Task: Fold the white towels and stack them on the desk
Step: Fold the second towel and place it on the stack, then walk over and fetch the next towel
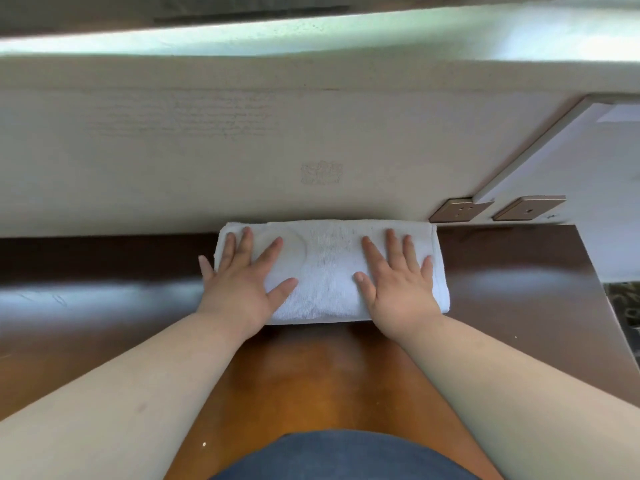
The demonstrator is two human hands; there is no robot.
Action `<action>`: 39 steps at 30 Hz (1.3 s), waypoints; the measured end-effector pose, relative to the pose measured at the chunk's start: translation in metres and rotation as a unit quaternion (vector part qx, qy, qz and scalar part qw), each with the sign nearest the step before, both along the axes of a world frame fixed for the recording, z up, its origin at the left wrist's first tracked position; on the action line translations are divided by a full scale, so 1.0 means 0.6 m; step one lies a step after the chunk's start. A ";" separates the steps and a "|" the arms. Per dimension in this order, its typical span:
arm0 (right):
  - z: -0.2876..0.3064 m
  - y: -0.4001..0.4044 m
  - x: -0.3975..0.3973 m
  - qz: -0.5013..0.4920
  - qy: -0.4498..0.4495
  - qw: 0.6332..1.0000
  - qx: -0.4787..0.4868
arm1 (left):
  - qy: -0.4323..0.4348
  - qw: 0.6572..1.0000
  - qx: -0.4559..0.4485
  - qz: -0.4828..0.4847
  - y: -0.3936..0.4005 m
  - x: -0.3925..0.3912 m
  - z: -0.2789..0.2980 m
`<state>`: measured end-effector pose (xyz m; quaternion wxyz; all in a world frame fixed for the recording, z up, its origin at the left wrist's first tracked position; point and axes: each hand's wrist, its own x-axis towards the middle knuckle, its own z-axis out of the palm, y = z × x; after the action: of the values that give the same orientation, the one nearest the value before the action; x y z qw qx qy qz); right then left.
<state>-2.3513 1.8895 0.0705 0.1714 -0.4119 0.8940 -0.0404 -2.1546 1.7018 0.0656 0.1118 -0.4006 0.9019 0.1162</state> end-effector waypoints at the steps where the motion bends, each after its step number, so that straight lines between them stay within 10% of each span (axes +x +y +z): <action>1: -0.003 0.000 0.003 -0.017 -0.005 1.000 0.014 | -0.010 1.000 0.015 -0.002 -0.002 -0.004 -0.001; 14: 0.060 0.011 -0.027 -0.050 0.001 0.996 0.077 | -0.038 0.998 0.054 -0.001 0.035 0.076 0.056; 24: 0.116 -0.061 0.273 0.248 0.015 0.968 0.024 | 0.000 0.958 0.024 0.287 0.126 0.496 0.158; 30: 0.285 -0.239 0.601 0.390 0.059 0.919 -0.008 | 0.068 0.919 -0.071 0.381 0.169 0.894 0.380; 39: 0.541 -0.326 1.272 0.648 -0.016 0.757 -0.082 | -0.080 0.885 -0.165 0.427 0.288 1.383 0.652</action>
<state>-1.5879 1.6939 0.3951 0.1364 -0.9044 0.4043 0.0009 -1.3249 1.8749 0.4570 0.0556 -0.7677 0.6377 -0.0299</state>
